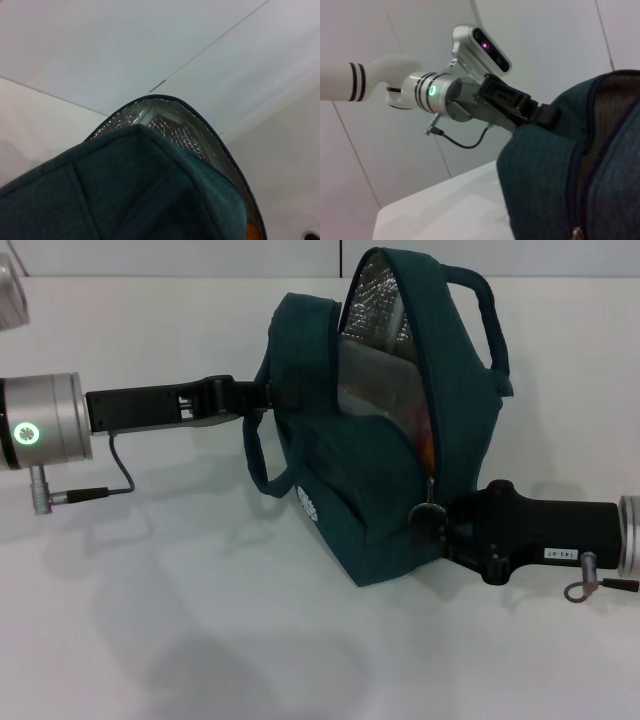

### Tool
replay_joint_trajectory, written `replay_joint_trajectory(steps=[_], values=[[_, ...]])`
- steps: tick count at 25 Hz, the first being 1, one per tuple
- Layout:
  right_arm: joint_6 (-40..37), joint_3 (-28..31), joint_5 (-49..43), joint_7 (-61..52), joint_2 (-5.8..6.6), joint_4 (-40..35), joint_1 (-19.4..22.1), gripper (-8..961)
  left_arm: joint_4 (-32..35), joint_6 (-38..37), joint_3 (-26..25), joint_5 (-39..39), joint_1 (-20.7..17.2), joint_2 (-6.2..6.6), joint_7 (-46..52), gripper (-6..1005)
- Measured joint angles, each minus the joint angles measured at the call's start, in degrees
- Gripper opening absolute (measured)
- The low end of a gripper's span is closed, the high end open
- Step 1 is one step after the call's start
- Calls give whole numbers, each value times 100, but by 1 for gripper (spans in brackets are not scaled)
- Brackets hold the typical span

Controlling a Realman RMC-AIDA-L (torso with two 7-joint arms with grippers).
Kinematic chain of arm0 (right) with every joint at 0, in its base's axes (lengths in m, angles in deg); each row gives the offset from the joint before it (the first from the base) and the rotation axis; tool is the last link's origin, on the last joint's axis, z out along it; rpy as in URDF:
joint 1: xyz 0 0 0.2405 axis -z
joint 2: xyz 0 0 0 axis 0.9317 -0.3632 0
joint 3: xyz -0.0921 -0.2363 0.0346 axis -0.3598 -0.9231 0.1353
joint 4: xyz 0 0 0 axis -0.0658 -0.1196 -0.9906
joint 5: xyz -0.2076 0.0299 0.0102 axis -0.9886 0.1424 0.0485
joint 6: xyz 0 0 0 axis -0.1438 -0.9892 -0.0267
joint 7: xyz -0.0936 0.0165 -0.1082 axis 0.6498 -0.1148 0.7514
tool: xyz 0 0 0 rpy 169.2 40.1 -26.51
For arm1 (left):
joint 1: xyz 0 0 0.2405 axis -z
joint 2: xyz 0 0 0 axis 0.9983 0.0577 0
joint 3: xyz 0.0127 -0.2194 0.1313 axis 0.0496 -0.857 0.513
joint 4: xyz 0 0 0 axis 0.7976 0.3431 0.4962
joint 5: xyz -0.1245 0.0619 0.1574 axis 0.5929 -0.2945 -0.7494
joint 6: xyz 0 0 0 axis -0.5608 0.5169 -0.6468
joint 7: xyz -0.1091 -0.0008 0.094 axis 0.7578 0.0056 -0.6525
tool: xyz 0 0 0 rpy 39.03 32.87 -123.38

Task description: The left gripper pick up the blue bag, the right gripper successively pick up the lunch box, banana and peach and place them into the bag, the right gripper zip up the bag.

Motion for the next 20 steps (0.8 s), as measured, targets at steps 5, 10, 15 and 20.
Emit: replay_joint_trajectory(steps=[5,10,15,20], values=[[19,7,10,7,4,0,18,131,0,0,0,0,1,2,0,114],[63,9,41,2,6,0,32,23,0,0,0,0,9,5,0,114],[2,9,59,-42,74,-2,119,14,0,1,1,0,7,15,0,114],[-267,220,72,-40,131,-147,361,14,0,9,0,0,-3,24,0,115]])
